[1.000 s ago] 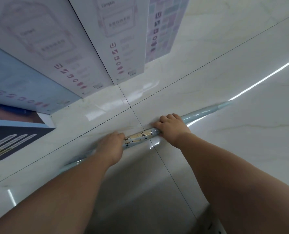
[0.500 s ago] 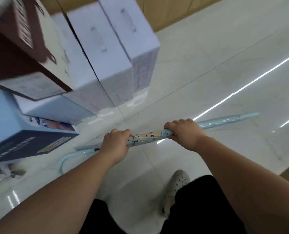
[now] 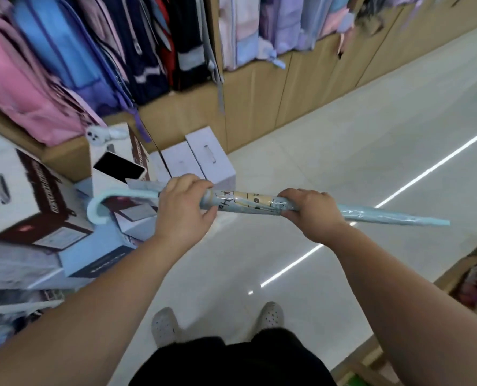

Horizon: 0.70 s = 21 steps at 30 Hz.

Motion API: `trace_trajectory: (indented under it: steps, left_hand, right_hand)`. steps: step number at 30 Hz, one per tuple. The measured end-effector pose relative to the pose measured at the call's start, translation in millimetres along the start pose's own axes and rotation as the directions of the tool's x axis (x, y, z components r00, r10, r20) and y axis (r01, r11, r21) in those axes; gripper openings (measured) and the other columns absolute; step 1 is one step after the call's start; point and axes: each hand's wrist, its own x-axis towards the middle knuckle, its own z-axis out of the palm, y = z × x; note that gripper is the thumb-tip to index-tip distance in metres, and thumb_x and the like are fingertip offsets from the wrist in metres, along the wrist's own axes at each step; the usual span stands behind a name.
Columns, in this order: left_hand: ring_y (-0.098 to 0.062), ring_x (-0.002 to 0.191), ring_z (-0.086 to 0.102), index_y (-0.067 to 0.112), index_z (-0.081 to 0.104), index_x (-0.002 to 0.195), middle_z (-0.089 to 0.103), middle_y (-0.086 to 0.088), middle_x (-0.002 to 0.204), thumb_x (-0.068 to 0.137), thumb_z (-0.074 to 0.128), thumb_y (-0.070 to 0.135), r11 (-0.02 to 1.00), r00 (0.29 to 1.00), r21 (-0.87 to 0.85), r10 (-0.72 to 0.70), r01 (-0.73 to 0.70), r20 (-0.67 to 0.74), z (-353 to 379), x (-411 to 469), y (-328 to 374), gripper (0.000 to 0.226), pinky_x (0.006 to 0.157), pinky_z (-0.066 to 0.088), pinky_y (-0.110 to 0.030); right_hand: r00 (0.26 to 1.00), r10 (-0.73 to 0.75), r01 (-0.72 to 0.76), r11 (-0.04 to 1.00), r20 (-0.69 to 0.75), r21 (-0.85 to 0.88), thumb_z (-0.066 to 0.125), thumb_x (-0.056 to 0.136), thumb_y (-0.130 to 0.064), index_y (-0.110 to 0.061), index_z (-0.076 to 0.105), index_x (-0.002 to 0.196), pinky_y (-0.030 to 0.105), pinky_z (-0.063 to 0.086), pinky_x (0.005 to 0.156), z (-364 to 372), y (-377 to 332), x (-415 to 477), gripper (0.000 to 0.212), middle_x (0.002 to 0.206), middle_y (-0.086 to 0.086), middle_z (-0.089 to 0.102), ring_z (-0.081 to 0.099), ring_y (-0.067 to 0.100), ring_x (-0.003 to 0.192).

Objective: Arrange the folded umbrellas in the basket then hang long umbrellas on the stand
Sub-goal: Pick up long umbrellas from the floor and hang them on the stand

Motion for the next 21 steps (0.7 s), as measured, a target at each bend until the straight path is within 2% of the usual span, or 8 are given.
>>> trace_trajectory:
  steps: [2, 4, 7, 10, 12, 14, 17, 21]
  left_hand:
    - [-0.026, 0.088, 0.053, 0.018, 0.066, 0.094, 0.058, 0.001, 0.091, 0.075, 0.079, 0.022, 0.999, 0.989, -0.036, -0.039, 0.034, -0.141, -23, -1, 12, 0.023, 0.080, 0.046, -0.039]
    - [-0.021, 0.080, 0.053, 0.019, 0.062, 0.082, 0.053, 0.006, 0.081, 0.077, 0.079, 0.020, 0.984, 0.977, -0.141, -0.131, 0.107, -0.168, -39, -7, 17, 0.018, 0.072, 0.047, -0.036]
    - [-0.015, 0.075, 0.058, 0.018, 0.065, 0.072, 0.062, 0.006, 0.076, 0.083, 0.077, 0.025, 0.902, 0.942, -0.326, -0.325, 0.284, -0.078, -65, -19, 12, 0.017, 0.074, 0.048, -0.032]
    - [-0.006, 0.069, 0.061, 0.017, 0.074, 0.080, 0.069, 0.005, 0.074, 0.089, 0.071, 0.034, 0.717, 0.869, -0.532, -0.488, 0.451, 0.078, -100, -29, -6, 0.019, 0.073, 0.050, -0.030]
    - [-0.002, 0.077, 0.066, 0.020, 0.075, 0.101, 0.073, 0.008, 0.085, 0.092, 0.069, 0.035, 0.557, 0.843, -0.691, -0.518, 0.460, 0.144, -128, -34, -27, 0.018, 0.080, 0.053, -0.029]
    - [-0.009, 0.094, 0.071, 0.020, 0.068, 0.118, 0.076, 0.006, 0.102, 0.096, 0.065, 0.030, 0.434, 0.847, -0.785, -0.491, 0.442, 0.204, -159, -41, -53, 0.025, 0.087, 0.055, -0.033]
    - [-0.016, 0.103, 0.072, 0.018, 0.066, 0.119, 0.076, 0.002, 0.111, 0.099, 0.059, 0.019, 0.382, 0.884, -0.847, -0.426, 0.368, 0.192, -208, -57, -90, 0.021, 0.083, 0.056, -0.032]
    - [-0.026, 0.104, 0.071, 0.010, 0.064, 0.113, 0.075, -0.007, 0.110, 0.099, 0.056, 0.007, 0.282, 0.883, -0.917, -0.450, 0.281, 0.132, -262, -78, -130, 0.016, 0.073, 0.059, -0.027]
  right_hand:
    - [0.998, 0.013, -0.009, 0.998, -0.055, 0.064, 0.061, 0.094, -0.041, -0.035, 0.059, 0.119, 0.037, 0.043, 0.081, -16, -16, 0, 0.026, 0.101, -0.007, 0.070, 0.064, 0.025, 0.096]
    - [0.995, 0.034, -0.019, 0.986, -0.089, 0.166, 0.062, 0.094, -0.040, -0.033, 0.061, 0.119, 0.039, 0.047, 0.083, -27, -40, 2, 0.026, 0.102, -0.004, 0.071, 0.065, 0.026, 0.096]
    - [0.995, 0.051, -0.017, 0.936, -0.088, 0.350, 0.063, 0.094, -0.038, -0.031, 0.062, 0.118, 0.038, 0.049, 0.080, -35, -89, 3, 0.025, 0.096, -0.004, 0.068, 0.062, 0.025, 0.089]
    - [0.996, 0.052, 0.000, 0.819, -0.074, 0.574, 0.065, 0.094, -0.033, -0.032, 0.063, 0.114, 0.032, 0.046, 0.067, -38, -147, 5, 0.020, 0.087, -0.009, 0.064, 0.058, 0.017, 0.077]
    - [0.998, 0.030, 0.017, 0.716, -0.056, 0.698, 0.065, 0.095, -0.028, -0.032, 0.064, 0.110, 0.027, 0.042, 0.062, -40, -194, 4, 0.016, 0.089, -0.007, 0.064, 0.056, 0.014, 0.075]
    - [0.999, -0.001, 0.039, 0.626, -0.050, 0.779, 0.065, 0.095, -0.025, -0.032, 0.066, 0.108, 0.026, 0.045, 0.066, -39, -243, 1, 0.015, 0.096, -0.002, 0.066, 0.059, 0.016, 0.079]
    - [0.994, -0.088, 0.095, 0.519, -0.058, 0.850, 0.066, 0.095, -0.024, -0.031, 0.068, 0.105, 0.022, 0.047, 0.073, -34, -320, -2, 0.013, 0.096, -0.005, 0.068, 0.060, 0.008, 0.081]
    - [0.985, -0.171, 0.093, 0.409, -0.023, 0.908, 0.063, 0.098, -0.016, -0.026, 0.067, 0.111, 0.013, 0.049, 0.070, -34, -408, -1, 0.017, 0.098, -0.007, 0.073, 0.064, 0.000, 0.081]
